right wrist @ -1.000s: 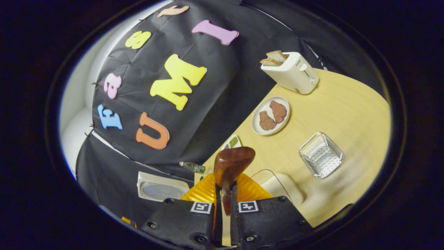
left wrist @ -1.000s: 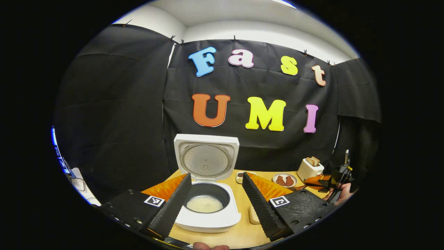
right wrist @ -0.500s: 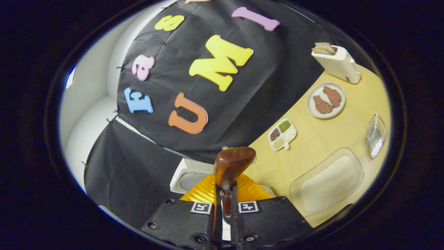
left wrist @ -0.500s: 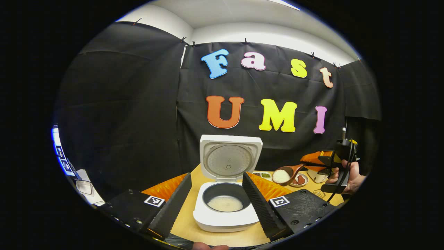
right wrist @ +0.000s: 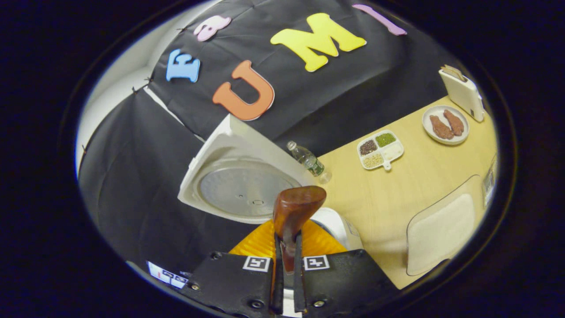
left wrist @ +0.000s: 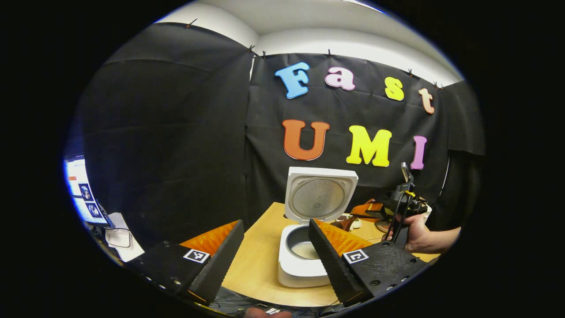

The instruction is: Close the left gripper, press the button to open the rice cooker; take a wooden spoon from the chopstick holder with the right hand, scoop a spoonful of rice and pour it into the rice cooker, then put the wooden spoon back into the chopstick holder.

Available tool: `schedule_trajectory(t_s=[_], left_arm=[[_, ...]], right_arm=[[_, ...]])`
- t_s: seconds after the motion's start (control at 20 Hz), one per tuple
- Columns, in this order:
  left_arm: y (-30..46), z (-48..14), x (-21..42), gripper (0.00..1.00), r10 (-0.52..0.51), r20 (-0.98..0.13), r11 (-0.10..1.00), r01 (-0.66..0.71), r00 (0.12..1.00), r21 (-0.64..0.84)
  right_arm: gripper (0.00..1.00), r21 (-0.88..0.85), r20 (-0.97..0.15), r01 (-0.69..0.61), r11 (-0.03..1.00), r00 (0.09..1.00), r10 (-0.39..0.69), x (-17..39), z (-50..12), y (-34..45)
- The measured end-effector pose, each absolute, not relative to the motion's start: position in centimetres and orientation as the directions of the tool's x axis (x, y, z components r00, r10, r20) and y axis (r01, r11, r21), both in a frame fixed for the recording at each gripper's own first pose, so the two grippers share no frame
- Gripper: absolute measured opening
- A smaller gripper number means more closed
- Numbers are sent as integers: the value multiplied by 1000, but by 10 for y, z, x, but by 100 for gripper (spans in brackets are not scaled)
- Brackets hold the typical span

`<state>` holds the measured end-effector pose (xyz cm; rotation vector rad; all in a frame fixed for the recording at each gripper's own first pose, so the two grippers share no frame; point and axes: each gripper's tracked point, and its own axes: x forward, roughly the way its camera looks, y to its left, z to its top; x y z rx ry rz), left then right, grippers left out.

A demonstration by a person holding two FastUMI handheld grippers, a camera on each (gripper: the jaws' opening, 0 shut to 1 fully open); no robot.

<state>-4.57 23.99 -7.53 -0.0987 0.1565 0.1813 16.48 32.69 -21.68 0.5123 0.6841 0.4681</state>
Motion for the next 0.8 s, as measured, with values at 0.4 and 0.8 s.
schedule_trajectory(t_s=[0.4,0.8], left_arm=[[255,-87,-54,94,175,-154,977,-191,972,-99],[265,-93,-60,95,181,-139,972,-199,974,-127]], right_arm=[[14,249,-481,-397,884,741,468,158,-205,345],[14,-133,-438,-538,833,785,437,159,-182,358]])
